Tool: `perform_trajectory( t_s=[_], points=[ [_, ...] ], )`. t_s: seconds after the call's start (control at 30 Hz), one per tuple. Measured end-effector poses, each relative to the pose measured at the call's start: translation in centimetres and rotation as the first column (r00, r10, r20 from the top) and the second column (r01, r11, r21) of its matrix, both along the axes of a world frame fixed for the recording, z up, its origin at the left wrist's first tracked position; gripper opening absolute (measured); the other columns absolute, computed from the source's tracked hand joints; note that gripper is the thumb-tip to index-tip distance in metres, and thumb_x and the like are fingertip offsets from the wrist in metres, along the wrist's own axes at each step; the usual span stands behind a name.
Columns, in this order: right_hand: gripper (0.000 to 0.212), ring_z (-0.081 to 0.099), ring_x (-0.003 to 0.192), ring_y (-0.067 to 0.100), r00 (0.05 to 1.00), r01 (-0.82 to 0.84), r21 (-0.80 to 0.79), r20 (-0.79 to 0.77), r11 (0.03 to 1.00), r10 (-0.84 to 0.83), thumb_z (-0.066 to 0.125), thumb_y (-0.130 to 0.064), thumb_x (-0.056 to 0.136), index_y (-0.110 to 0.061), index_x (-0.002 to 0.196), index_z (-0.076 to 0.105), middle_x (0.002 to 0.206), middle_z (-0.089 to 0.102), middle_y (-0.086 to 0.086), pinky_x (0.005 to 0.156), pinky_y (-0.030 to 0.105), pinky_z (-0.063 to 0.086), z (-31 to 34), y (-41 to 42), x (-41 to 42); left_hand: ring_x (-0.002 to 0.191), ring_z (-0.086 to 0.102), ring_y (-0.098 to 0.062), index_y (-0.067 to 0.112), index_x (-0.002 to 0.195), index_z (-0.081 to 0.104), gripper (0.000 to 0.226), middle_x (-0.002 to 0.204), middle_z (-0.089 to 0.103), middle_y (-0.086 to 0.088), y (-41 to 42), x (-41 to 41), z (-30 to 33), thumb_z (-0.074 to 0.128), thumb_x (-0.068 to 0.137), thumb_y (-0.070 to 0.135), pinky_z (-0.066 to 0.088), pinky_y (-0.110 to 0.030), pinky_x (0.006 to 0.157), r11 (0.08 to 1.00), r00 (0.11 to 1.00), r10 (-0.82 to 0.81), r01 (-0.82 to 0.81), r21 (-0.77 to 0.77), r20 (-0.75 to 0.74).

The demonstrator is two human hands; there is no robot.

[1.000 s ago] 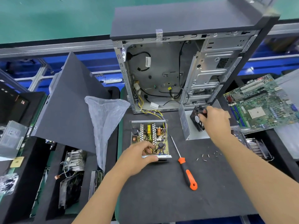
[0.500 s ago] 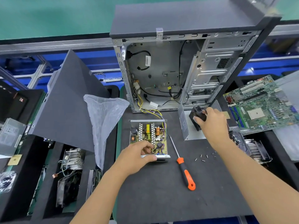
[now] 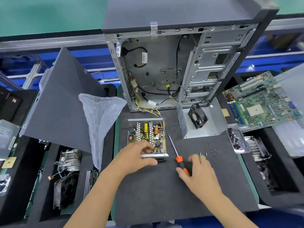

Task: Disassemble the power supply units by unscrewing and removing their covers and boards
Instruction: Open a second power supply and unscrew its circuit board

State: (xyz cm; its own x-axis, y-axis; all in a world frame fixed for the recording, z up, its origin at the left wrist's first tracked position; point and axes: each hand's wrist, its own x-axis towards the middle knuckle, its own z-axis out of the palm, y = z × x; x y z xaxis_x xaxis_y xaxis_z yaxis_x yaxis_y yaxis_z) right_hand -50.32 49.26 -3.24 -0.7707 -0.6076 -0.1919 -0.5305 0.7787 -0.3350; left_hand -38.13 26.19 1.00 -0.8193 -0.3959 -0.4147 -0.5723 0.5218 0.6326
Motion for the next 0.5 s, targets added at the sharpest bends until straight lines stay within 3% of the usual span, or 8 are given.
perform_trajectory(
  t_s=[0.07, 0.2, 0.37, 0.4, 0.5],
  points=[
    [0.051, 0.053, 0.098, 0.023, 0.997, -0.012, 0.072, 0.074, 0.997, 0.007, 0.063, -0.061, 0.083, -0.022, 0.115, 0.050, 0.107, 0.049, -0.002, 0.082, 0.034, 0.047, -0.7, 0.5, 0.8, 0.098, 0.054, 0.004, 0.040, 0.114, 0.062, 0.047, 0.106, 0.060, 0.026, 0.1, -0.1, 0.0, 0.081, 0.074, 0.055, 0.049, -0.028, 0.092, 0.997, 0.998, -0.050, 0.051, -0.052, 0.025],
    [0.037, 0.054, 0.097, 0.020, 0.992, 0.042, 0.012, 0.117, 0.999, -0.043, 0.060, -0.047, 0.090, -0.020, 0.115, 0.056, 0.104, 0.051, -0.004, 0.080, 0.030, 0.045, -0.6, 0.7, 1.3, 0.103, 0.052, -0.005, 0.037, 0.116, 0.061, 0.039, 0.107, 0.055, 0.025, 0.5, -0.3, -0.5, 0.075, 0.082, 0.052, 0.045, -0.030, 0.089, 0.974, 0.993, -0.104, 0.115, -0.193, 0.064],
    [0.015, 0.053, 0.076, 0.016, 0.974, 0.207, -0.212, 0.137, 0.955, -0.180, 0.062, -0.034, 0.090, -0.026, 0.102, 0.060, 0.091, 0.051, -0.009, 0.064, 0.033, 0.039, 0.6, 0.9, 0.6, 0.103, 0.058, -0.016, 0.035, 0.114, 0.065, 0.029, 0.108, 0.066, 0.013, 0.8, -0.5, -1.0, 0.065, 0.090, 0.051, 0.041, -0.030, 0.078, 0.934, 0.987, -0.140, 0.158, -0.320, 0.078],
    [0.007, 0.052, 0.072, 0.011, 0.963, 0.244, -0.267, 0.183, 0.932, -0.200, 0.061, -0.032, 0.090, -0.033, 0.097, 0.058, 0.086, 0.053, -0.011, 0.062, 0.031, 0.038, 0.7, 1.2, 0.3, 0.103, 0.059, -0.017, 0.034, 0.113, 0.066, 0.027, 0.107, 0.067, 0.012, 0.9, -0.5, -1.1, 0.062, 0.092, 0.051, 0.039, -0.030, 0.075, 0.920, 0.984, -0.154, 0.175, -0.351, 0.087],
    [0.017, 0.056, 0.065, 0.011, 0.880, 0.402, -0.356, 0.407, 0.844, -0.247, 0.053, -0.028, 0.092, -0.044, 0.088, 0.054, 0.073, 0.062, -0.009, 0.052, 0.026, 0.043, 0.9, 1.8, -0.4, 0.099, 0.061, -0.021, 0.031, 0.106, 0.066, 0.027, 0.101, 0.068, 0.007, 1.2, -0.5, -1.6, 0.055, 0.096, 0.053, 0.034, -0.031, 0.068, 0.856, 0.972, -0.204, 0.234, -0.462, 0.113]
  ],
)
